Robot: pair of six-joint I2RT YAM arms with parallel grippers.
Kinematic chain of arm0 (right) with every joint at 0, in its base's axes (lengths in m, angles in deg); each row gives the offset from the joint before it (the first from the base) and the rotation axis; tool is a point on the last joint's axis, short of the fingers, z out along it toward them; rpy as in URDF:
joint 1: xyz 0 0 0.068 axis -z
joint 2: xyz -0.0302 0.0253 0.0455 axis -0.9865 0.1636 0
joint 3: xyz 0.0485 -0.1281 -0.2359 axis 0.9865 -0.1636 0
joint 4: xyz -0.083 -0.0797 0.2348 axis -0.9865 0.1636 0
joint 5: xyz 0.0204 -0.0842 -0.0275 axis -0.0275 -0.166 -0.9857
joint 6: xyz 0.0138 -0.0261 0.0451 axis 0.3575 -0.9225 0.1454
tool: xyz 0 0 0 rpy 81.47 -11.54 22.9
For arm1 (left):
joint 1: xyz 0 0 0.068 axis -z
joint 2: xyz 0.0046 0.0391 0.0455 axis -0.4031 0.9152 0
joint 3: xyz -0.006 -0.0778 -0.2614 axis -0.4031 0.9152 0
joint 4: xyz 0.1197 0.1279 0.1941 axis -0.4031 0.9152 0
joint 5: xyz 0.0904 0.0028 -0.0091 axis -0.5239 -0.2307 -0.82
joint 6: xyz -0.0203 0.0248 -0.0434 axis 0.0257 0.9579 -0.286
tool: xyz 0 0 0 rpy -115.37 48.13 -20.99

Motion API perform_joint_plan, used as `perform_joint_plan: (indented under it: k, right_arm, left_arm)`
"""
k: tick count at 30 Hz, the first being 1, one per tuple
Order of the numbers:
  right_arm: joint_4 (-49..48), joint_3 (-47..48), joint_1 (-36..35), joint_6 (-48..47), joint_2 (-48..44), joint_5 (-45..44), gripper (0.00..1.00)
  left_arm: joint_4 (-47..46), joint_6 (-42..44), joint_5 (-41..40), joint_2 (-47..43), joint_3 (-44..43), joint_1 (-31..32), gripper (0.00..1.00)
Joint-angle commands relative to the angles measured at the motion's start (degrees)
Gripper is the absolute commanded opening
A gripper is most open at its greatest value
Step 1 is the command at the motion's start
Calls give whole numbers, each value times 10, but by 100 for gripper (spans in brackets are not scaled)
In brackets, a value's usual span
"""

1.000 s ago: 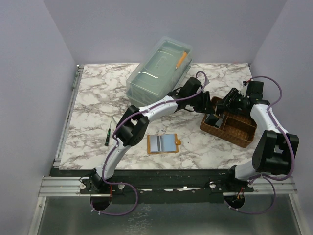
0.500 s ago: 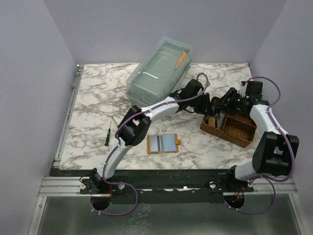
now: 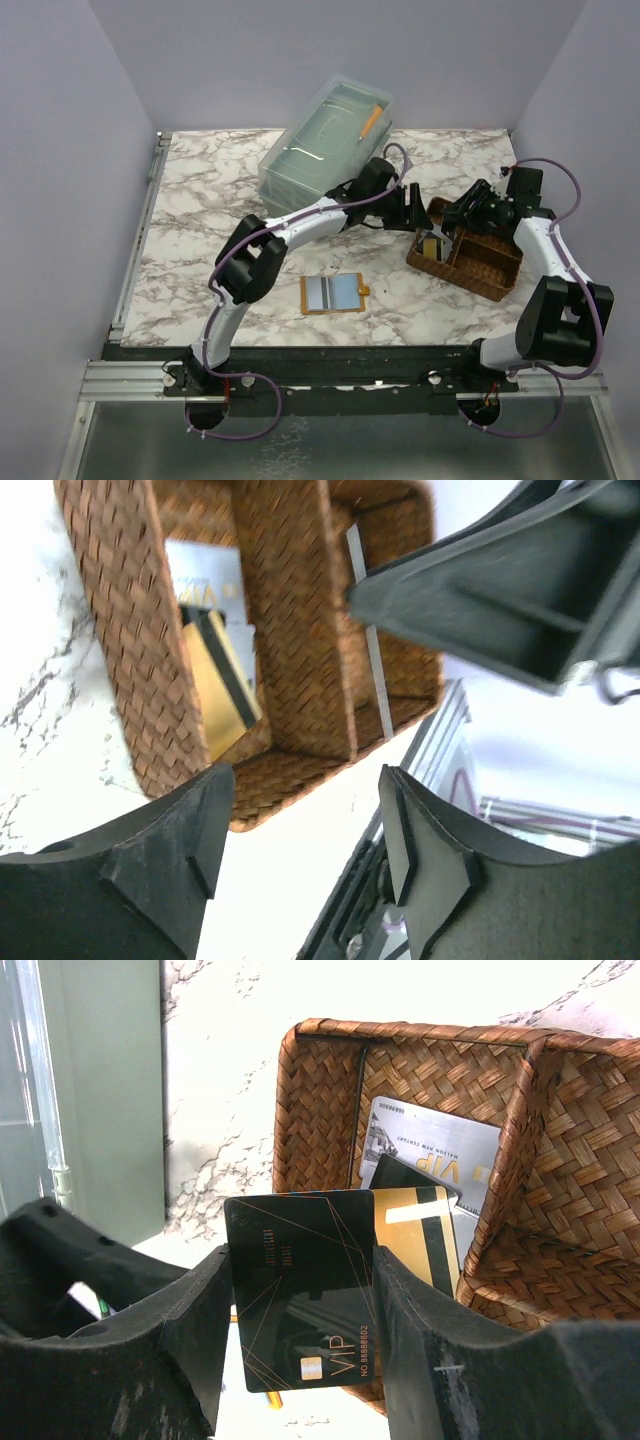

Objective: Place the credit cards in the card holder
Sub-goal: Pick up the credit card from the storage box.

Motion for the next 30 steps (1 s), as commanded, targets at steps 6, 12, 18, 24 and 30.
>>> perform_joint_plan:
  k: [6,12,18,24,30]
  right_arm:
    - [-10,-10,5,26,-12,1,0]
    - [-3,-5,4,28,-20,4,0]
    - [-3,-11,5,35,-29,20,0]
    - [-1,-16,5,12,-34,44,12]
    - [44,1,4,-59,-62,56,59]
  left_arm:
    - [-99,-53,23,-5,-32,15,73]
    - [-89,-43,-2,32,-61,28,64]
    - [-58,-27,-21,67,-105,34,49]
    - [-44,-9,-30,66,-110,32,5]
    - [-43,12,-24,13,-68,17,0]
